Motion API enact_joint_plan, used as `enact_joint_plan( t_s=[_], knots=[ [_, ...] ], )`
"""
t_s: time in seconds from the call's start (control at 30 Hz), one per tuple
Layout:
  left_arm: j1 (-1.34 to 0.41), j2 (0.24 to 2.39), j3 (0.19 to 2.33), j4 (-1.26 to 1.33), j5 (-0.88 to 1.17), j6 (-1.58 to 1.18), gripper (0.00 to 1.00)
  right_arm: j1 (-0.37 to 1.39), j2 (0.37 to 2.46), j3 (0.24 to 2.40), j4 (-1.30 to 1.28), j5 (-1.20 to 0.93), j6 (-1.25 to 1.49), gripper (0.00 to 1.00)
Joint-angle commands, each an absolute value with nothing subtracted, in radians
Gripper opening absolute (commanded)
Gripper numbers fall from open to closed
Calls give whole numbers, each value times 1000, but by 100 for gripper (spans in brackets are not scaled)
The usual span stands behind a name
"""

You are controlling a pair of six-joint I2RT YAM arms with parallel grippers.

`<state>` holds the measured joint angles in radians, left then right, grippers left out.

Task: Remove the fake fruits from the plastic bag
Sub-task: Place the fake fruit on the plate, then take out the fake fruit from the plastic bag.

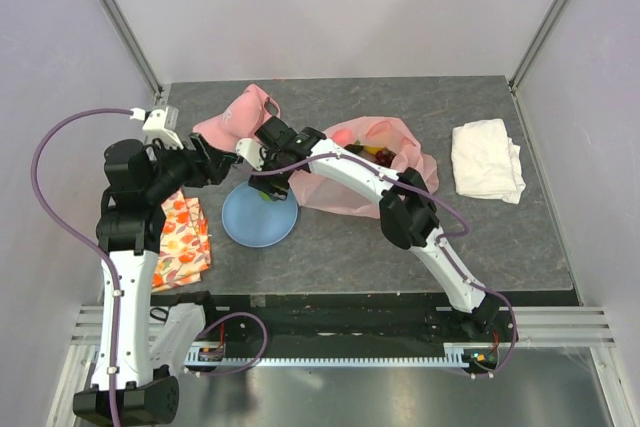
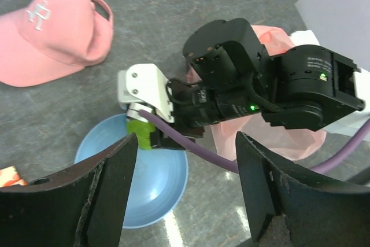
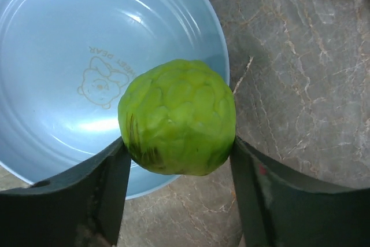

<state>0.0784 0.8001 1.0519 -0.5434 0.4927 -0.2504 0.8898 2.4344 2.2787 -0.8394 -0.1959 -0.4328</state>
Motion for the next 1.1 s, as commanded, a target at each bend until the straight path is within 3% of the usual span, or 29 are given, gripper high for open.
enact_joint_plan(
  t_s=[0.0, 0.17, 0.4, 0.53, 0.73, 0.93, 1.07],
  knots=[
    [84, 836, 1065, -492, 569, -316, 76, 897, 2404, 2322, -814, -198, -402, 78],
    [86, 871, 1058, -456, 563, -316, 77, 896, 2274, 2303, -897, -297, -371, 93],
    [81, 908, 1045, -394, 642, -249, 78, 810, 1884, 2129, -927, -410, -354, 93],
    [-6, 952, 1034, -379, 798, -129, 79, 704, 1732, 2013, -859, -403, -348, 84],
    [-216, 1069, 1103, -406, 747, -3, 82, 562, 1632, 1748, -804, -393, -336, 68],
    [-328, 1202, 1221, -425, 735, 104, 83, 554, 1703, 1631, -749, -259, -281, 59],
    [-353, 1282, 1258, -543, 879, 230, 83, 523, 1796, 1626, -709, -203, -212, 57]
  ],
)
